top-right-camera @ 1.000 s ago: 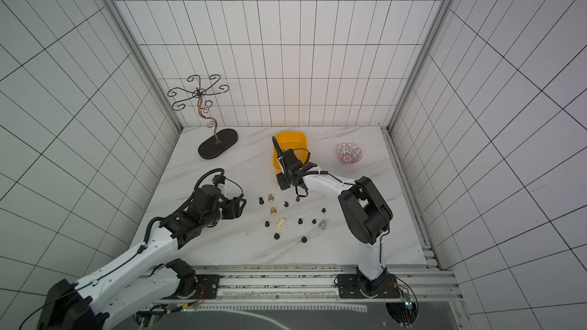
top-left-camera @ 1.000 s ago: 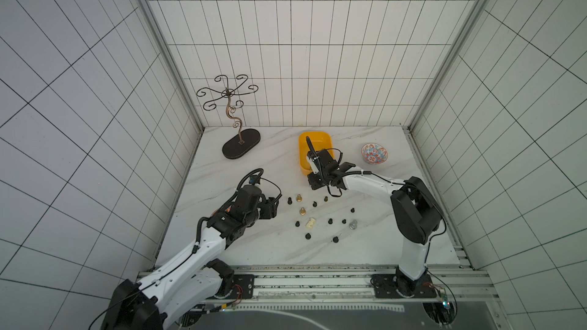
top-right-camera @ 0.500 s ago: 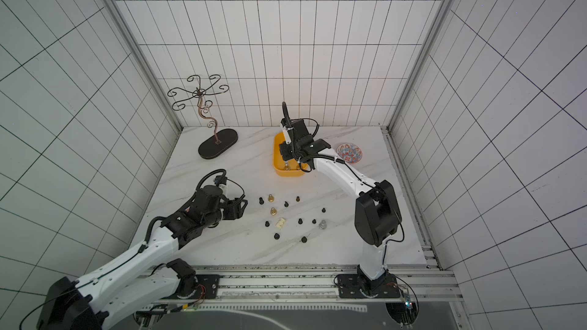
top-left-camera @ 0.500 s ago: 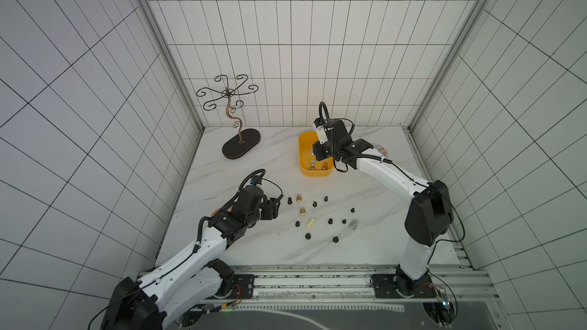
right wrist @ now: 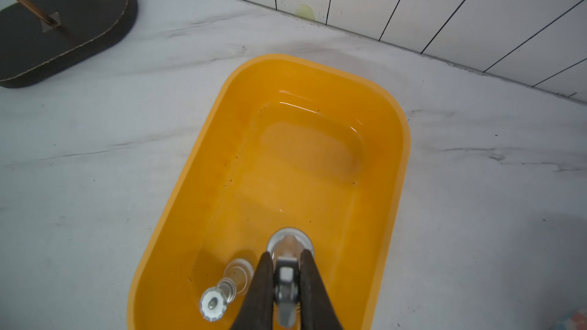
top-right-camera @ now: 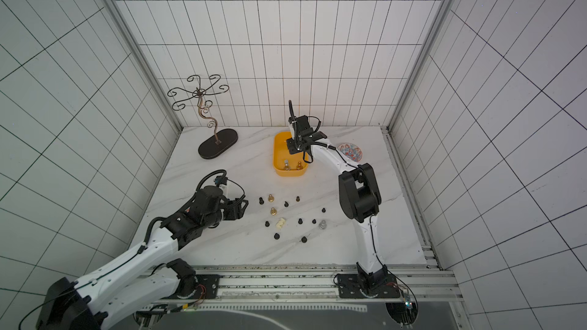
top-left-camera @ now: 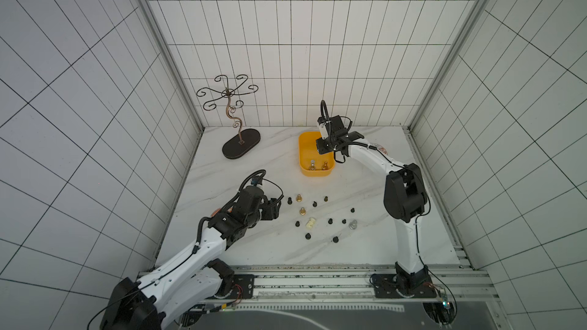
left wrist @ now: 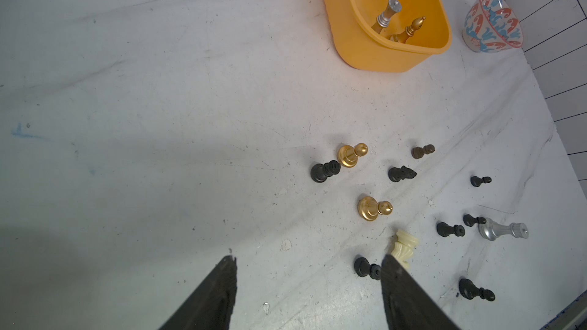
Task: Put the chess pieces into the storage box
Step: Place the chess piece in the storage box.
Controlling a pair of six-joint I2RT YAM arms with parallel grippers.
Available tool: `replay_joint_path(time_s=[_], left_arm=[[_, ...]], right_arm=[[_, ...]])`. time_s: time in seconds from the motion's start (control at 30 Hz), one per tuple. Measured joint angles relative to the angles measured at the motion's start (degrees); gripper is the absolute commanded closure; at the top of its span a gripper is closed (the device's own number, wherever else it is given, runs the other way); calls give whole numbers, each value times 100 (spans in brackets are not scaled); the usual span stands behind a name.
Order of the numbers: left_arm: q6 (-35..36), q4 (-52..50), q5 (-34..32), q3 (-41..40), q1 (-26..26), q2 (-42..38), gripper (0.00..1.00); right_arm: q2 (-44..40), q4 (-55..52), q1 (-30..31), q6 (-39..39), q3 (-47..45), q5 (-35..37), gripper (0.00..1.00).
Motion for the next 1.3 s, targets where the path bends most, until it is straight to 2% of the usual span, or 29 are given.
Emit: replay_joint_path(time_s=[0.27,0.7,1.0,1.3], left_arm=[[-39,11,9,-2,-35,0,29],[-103,11,11,-17,-55,-11,29],[-149,9,11,-55,-61,-68,29],[-190,9,7,-55,-70,-85,29]], right_arm=[[595,-192,-48,-87,688,-15,86],[1008,-328,-74,-122,793,-162,84],[1058,-415,-74,-177,793,-210,74],[1062,-461,-94,-192,800,-221,70]])
